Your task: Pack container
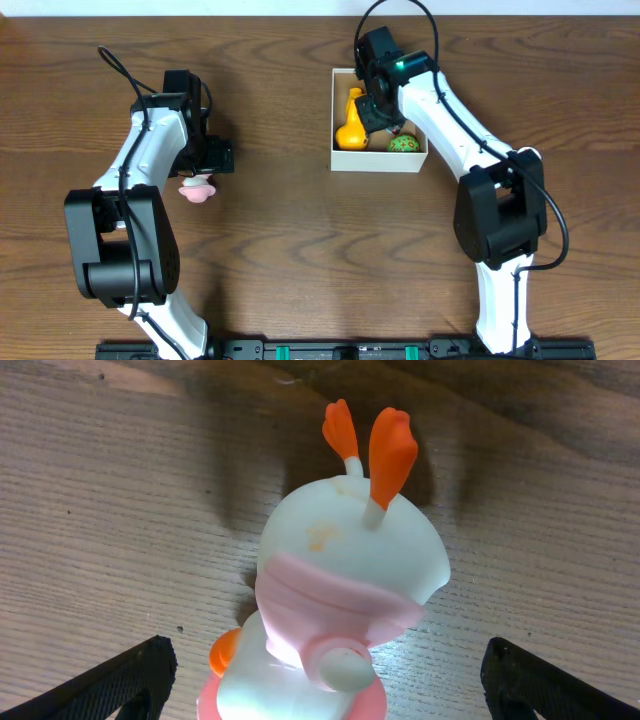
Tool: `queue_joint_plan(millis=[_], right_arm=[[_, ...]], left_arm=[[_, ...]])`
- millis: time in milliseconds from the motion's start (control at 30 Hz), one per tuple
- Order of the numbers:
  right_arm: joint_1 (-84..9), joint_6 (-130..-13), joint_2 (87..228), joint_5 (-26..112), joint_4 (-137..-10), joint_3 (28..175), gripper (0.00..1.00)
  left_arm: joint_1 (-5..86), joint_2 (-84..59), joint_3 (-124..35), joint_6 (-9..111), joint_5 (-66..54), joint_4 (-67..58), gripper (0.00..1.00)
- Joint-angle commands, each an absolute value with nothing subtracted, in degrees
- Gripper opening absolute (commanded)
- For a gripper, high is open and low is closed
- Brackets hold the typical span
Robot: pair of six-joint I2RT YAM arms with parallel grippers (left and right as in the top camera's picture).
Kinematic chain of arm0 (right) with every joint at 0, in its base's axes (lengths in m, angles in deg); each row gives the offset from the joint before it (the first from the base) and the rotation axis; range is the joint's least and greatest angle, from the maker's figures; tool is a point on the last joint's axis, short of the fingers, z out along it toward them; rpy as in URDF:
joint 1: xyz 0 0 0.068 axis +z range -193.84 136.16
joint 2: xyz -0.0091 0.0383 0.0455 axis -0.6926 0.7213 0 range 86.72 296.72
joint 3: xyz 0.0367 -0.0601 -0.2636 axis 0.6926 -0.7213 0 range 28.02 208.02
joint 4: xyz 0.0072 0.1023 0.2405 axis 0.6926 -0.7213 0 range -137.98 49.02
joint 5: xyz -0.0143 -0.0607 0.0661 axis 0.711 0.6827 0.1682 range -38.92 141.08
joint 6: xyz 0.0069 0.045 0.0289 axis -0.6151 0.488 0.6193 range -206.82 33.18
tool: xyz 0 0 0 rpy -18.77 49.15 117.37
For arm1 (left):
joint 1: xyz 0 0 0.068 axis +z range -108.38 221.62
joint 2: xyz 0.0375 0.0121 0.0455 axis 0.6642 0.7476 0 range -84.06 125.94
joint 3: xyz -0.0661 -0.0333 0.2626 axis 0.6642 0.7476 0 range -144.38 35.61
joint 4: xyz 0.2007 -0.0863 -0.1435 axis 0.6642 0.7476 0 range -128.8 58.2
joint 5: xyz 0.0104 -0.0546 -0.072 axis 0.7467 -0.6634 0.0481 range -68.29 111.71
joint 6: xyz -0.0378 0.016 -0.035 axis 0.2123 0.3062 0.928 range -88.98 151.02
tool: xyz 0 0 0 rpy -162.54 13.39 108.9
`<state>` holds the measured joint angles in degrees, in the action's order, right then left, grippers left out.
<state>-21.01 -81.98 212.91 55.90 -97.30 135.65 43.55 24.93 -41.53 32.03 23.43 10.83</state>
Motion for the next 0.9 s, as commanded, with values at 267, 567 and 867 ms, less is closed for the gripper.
queue_joint_plan(millis=[267, 567, 867], right_arm=[[-22.54, -84.49, 211.62, 63.79, -98.87, 137.55, 0.06], [-21.05, -84.73, 209.80, 60.86, -98.59, 138.67, 0.10], [-21.40, -84.77, 207.84, 57.89, -100.53, 147.28, 0.11]], left_arm=[[43.71, 25.34, -41.29, 31.25, 23.73, 11.00, 0.98], [43.71, 25.34, -41.29, 31.25, 23.73, 11.00, 0.98], [43.71, 25.34, -41.29, 31.25, 23.73, 11.00, 0.98]])
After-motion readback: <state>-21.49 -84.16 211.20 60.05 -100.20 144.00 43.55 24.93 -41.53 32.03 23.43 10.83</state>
